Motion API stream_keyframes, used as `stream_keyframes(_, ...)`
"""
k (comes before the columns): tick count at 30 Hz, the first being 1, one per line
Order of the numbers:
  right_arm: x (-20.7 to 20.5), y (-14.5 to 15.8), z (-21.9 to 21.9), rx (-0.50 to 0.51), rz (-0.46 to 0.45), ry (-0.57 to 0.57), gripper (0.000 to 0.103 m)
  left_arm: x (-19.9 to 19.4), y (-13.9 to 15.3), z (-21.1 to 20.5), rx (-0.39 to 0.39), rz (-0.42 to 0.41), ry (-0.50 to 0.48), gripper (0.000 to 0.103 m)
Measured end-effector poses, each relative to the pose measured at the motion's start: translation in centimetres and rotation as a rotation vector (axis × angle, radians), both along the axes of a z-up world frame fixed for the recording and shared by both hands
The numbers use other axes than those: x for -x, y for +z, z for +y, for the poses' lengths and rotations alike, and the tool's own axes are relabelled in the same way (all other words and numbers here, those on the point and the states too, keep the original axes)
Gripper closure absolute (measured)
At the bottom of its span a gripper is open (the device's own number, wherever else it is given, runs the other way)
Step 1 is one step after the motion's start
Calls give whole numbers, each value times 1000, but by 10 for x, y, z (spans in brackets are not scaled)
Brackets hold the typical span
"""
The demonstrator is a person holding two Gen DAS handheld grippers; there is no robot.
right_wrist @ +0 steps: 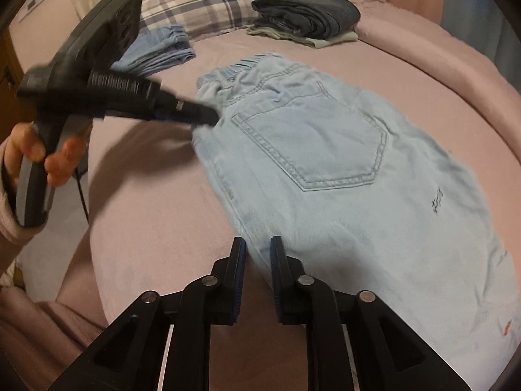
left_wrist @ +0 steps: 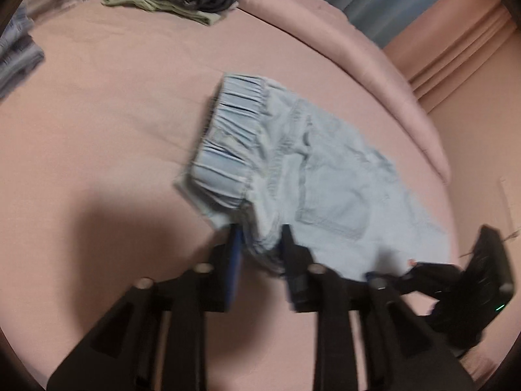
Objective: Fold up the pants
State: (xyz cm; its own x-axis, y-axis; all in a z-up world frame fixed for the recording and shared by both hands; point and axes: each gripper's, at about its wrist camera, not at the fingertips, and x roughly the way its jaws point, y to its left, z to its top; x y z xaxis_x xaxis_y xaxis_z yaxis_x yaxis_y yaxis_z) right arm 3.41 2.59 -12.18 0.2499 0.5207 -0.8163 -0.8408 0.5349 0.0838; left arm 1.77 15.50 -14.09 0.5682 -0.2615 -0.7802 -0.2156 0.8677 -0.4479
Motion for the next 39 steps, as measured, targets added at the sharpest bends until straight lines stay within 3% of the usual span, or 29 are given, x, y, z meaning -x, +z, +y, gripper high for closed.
stream_keyframes(1,0,4,-7,-23,10,-22,78,6,4,10,-29,-1,24,46)
stream_keyframes(2,-1,10,-18,-54,20,-45,74,8,9,13,-49,-5,41,43)
stream_keyframes(4,-3,26,-50,-120,21,-101,74,12,23,13,-112,-27,50,44)
stream_keyframes(7,-9,36,-102,-94,-28,-226,74,13,45,-5,-259,-66,16,48)
stream_keyframes(11,-18,24,-151,-13,-27,-354,74,2,59,-46,-295,-138,-121,47)
stream_keyframes(15,-11,-12,-157,103,-22,-323,74,-29,32,-95,-314,-117,-280,46)
stream_keyframes(16,-8,-14,-158,86,-49,-316,74,-35,21,-102,-348,-91,-301,45)
stream_keyframes(18,-11,-11,-162,63,-17,-328,74,-48,-9,-107,-425,-5,-335,46)
stream_keyframes(20,-16,-6,-166,48,44,-344,74,-45,-7,-107,-448,-44,-355,45)
stream_keyframes(24,-34,8,-175,-64,105,-356,70,-45,5,-90,-416,-36,-379,46)
stream_keyframes(30,-107,22,-159,-325,224,-411,66,-74,31,-81,-317,-98,-320,41)
stream_keyframes(34,-157,24,-116,-356,280,-393,66,-115,36,-97,-308,-126,-315,41)
stream_keyframes(37,-190,20,-89,-347,356,-389,66,-143,24,-96,-314,-73,-296,41)
stream_keyframes(39,-208,11,-81,-271,403,-403,66,-155,13,-92,-335,-27,-281,42)
